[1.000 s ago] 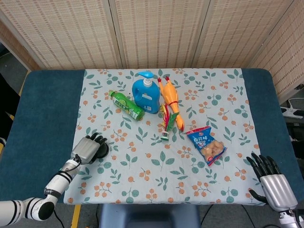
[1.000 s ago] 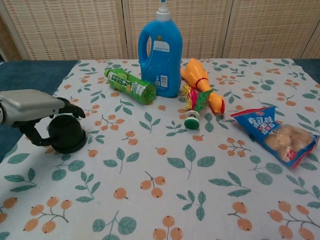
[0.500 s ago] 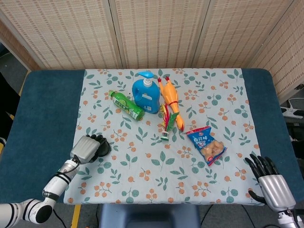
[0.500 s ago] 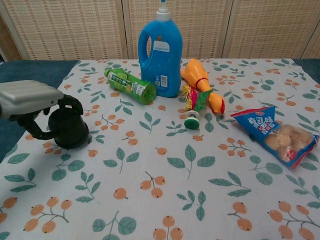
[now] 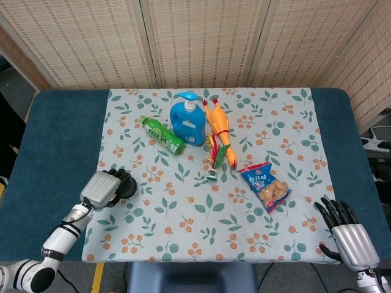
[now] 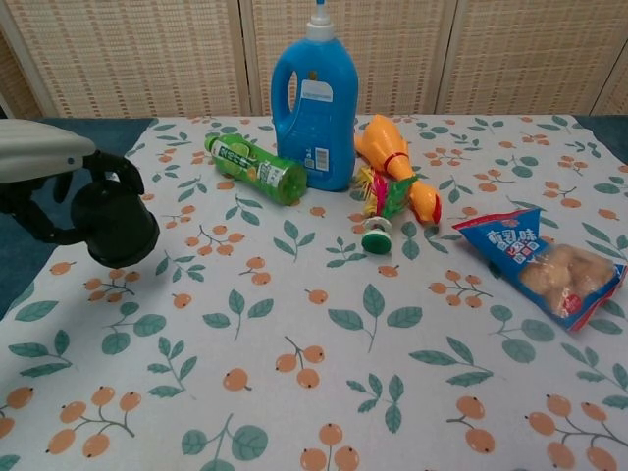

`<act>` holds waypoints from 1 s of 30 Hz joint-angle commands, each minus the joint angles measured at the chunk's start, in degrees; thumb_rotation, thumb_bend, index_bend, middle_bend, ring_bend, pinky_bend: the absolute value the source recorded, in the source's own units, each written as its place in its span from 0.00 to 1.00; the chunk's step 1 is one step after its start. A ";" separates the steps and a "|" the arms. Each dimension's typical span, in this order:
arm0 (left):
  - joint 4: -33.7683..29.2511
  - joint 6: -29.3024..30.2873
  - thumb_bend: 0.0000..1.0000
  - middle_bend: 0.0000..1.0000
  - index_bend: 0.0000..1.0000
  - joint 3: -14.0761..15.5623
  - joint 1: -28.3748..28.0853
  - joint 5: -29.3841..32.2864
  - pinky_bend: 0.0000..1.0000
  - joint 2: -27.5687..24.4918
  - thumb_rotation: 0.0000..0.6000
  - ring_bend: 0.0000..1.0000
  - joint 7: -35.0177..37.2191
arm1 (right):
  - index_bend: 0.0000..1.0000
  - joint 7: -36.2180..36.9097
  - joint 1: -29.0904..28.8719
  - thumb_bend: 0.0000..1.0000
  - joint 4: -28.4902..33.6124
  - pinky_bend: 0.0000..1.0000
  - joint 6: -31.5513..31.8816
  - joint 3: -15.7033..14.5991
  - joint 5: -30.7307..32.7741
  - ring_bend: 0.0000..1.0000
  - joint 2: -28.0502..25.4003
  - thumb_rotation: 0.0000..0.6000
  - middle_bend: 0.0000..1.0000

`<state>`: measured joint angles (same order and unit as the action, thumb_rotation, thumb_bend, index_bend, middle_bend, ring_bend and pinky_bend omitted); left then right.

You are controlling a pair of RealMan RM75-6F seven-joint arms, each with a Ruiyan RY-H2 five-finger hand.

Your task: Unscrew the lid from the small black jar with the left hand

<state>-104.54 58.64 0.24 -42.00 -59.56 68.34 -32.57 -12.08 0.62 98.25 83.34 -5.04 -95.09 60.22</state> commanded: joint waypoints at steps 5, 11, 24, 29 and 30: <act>9.02 -2.45 0.43 0.48 0.41 0.92 -0.22 -0.21 0.46 8.15 1.00 0.38 -0.35 | 0.00 0.36 -0.02 0.07 -0.09 0.00 0.00 -0.03 0.03 0.00 -0.16 1.00 0.00; 10.85 -2.07 0.43 0.47 0.41 1.66 0.55 -1.99 0.41 9.39 1.00 0.37 -0.53 | 0.00 0.40 -0.06 0.07 -0.12 0.00 -0.08 0.00 0.13 0.00 -0.14 1.00 0.00; 9.35 1.35 0.43 0.44 0.37 0.94 2.23 -8.12 0.34 8.68 1.00 0.32 0.86 | 0.00 0.03 -0.16 0.07 -0.04 0.00 -0.34 -0.05 0.21 0.00 -0.06 1.00 0.00; 8.85 0.65 0.43 0.44 0.37 0.50 2.40 -7.33 0.35 7.95 1.00 0.32 0.64 | 0.00 0.15 -0.08 0.07 0.04 0.00 -0.11 -0.06 0.13 0.00 -0.13 1.00 0.00; 9.37 0.25 0.43 0.44 0.37 0.51 2.38 -6.90 0.35 8.21 1.00 0.32 0.53 | 0.00 0.18 -0.06 0.07 0.03 0.00 -0.08 -0.08 0.08 0.00 -0.14 1.00 0.00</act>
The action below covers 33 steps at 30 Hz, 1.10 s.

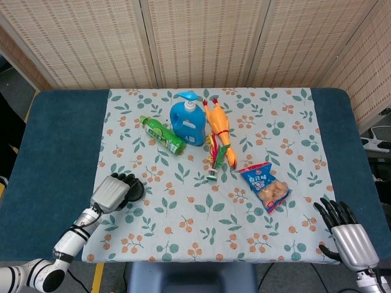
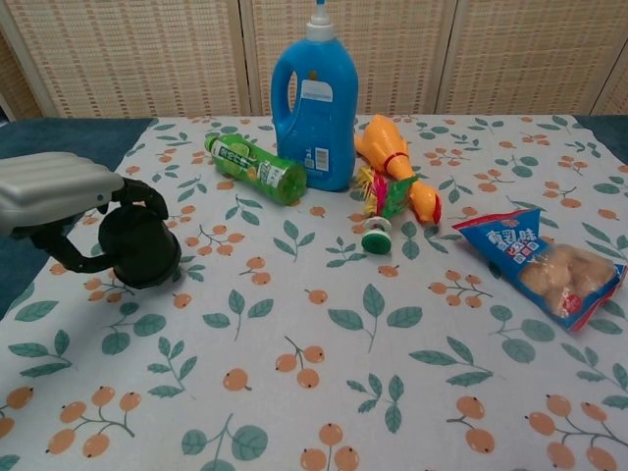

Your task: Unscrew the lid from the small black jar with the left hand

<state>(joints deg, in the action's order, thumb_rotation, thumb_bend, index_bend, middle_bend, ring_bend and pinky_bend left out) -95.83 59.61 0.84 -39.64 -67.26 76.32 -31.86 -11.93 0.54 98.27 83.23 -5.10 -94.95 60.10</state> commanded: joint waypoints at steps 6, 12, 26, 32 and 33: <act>5.05 -0.07 0.43 0.43 0.37 -0.04 0.89 -0.76 0.36 3.07 1.00 0.32 1.05 | 0.00 0.34 0.06 0.07 0.02 0.00 0.13 -0.20 -0.33 0.00 -0.19 1.00 0.00; 2.47 0.38 0.43 0.34 0.31 0.90 2.12 -4.40 0.34 1.13 1.00 0.26 4.14 | 0.00 -0.04 -0.24 0.07 -0.10 0.00 -0.60 -0.18 -0.13 0.00 0.10 1.00 0.00; 2.98 -2.61 0.43 0.31 0.27 0.73 2.74 -2.39 0.33 1.16 1.00 0.24 2.68 | 0.00 -0.03 -0.49 0.07 0.03 0.00 -1.21 -0.77 -0.84 0.00 -0.07 1.00 0.00; -3.00 -7.14 0.43 0.33 0.28 -0.32 1.51 -2.89 0.42 -2.72 1.00 0.26 10.45 | 0.00 -0.13 -0.40 0.07 0.21 0.00 -1.06 -0.75 -0.73 0.00 -0.08 1.00 0.00; -3.63 -9.61 0.43 0.33 0.28 -0.01 0.83 -1.92 0.42 -3.59 1.00 0.26 11.31 | 0.00 -0.11 -0.38 0.07 0.23 0.00 -1.01 -0.85 -0.92 0.00 -0.09 1.00 0.00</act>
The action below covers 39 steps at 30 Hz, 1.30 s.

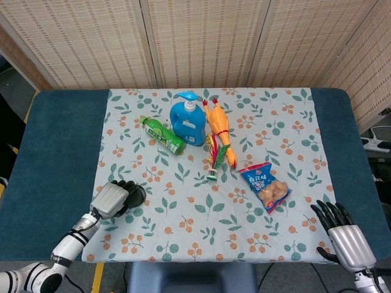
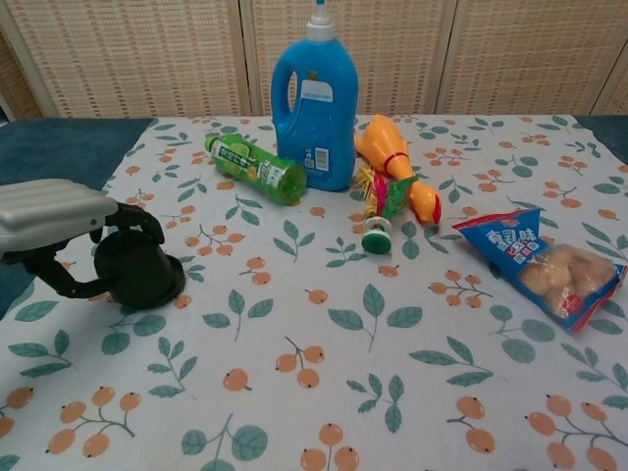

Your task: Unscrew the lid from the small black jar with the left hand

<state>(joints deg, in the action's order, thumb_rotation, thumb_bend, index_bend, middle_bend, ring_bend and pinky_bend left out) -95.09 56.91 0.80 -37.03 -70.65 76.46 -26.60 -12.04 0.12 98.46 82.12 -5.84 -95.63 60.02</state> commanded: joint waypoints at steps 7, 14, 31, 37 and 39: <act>-3.66 1.26 0.43 0.31 0.28 -1.31 -0.02 -5.33 0.28 -3.15 1.00 0.25 6.49 | 0.00 0.47 0.35 0.07 -0.11 0.00 0.70 -0.48 -0.90 0.00 -0.28 1.00 0.00; -7.32 3.41 0.43 0.31 0.28 -2.65 1.17 -5.04 0.28 -8.53 1.00 0.25 7.35 | 0.00 0.63 0.29 0.07 -0.17 0.00 0.64 -0.46 -0.92 0.00 -0.33 1.00 0.00; 2.53 -3.09 0.43 0.31 0.28 -1.38 2.41 1.89 0.26 -7.86 1.00 0.23 9.94 | 0.00 -0.63 0.28 0.07 0.16 0.00 0.25 -0.33 -0.52 0.00 0.19 1.00 0.00; 6.55 -5.91 0.43 0.27 0.25 -0.79 1.88 4.07 0.21 -5.37 1.00 0.20 8.50 | 0.00 -0.76 0.24 0.07 0.16 0.00 0.14 -0.06 0.04 0.00 0.25 1.00 0.00; 6.90 -6.82 0.43 0.17 0.14 -0.44 1.67 4.87 0.20 -5.18 1.00 0.14 7.48 | 0.00 -0.91 0.19 0.07 0.15 0.00 0.00 -0.04 0.14 0.00 0.31 1.00 0.00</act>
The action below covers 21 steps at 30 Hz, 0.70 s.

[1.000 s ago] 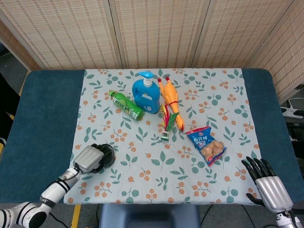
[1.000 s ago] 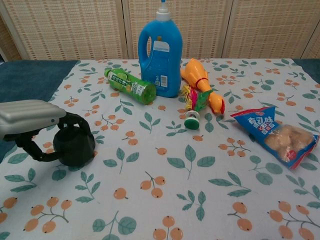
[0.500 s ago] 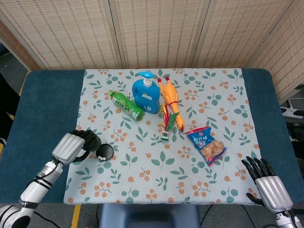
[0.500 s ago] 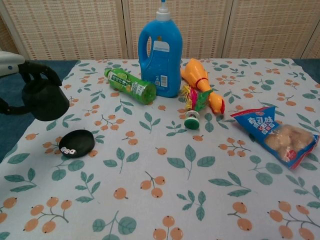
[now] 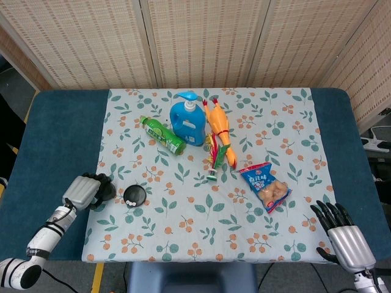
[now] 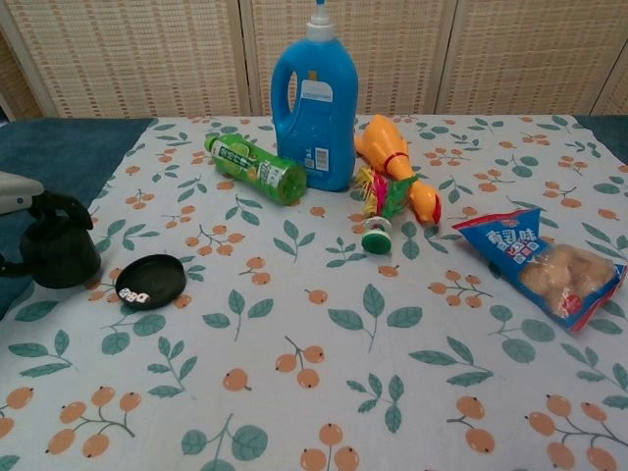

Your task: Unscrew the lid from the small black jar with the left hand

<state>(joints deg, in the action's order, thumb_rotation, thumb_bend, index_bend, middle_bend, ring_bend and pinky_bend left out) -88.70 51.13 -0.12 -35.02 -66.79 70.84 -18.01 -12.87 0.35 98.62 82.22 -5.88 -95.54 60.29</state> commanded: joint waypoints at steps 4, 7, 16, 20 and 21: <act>-0.23 -0.54 0.42 0.00 0.00 -0.09 -0.13 1.27 0.22 0.37 1.00 0.00 -0.33 | 0.00 -0.29 -0.07 0.07 0.04 0.00 -0.26 -0.07 0.02 0.00 0.12 1.00 0.00; -0.53 1.37 0.40 0.00 0.00 -0.36 0.56 -0.98 0.23 -0.03 1.00 0.00 1.30 | 0.00 -0.30 -0.04 0.07 0.07 0.00 -0.13 -0.04 0.00 0.00 0.14 1.00 0.00; -9.11 9.56 0.39 0.00 0.00 -0.36 4.49 -8.07 0.22 -7.34 1.00 0.00 6.33 | 0.00 -0.06 0.22 0.07 0.20 0.00 0.50 0.05 0.06 0.00 -0.10 1.00 0.00; -9.88 27.02 0.39 0.00 0.00 3.42 14.51 -18.87 0.15 -9.65 1.00 0.00 8.99 | 0.00 0.43 0.45 0.07 -0.10 0.00 1.34 0.33 0.00 0.00 -0.14 1.00 0.00; -8.15 31.95 0.39 0.00 0.00 4.41 17.63 -20.74 0.13 -8.66 1.00 0.00 8.75 | 0.00 0.57 0.57 0.07 -0.14 0.00 1.65 0.43 0.07 0.00 -0.13 1.00 0.00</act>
<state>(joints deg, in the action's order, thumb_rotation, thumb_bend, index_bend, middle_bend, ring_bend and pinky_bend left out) -96.83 66.34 0.77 -27.90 -77.75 63.98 -11.78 -12.44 0.80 98.55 83.64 -5.56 -95.52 60.16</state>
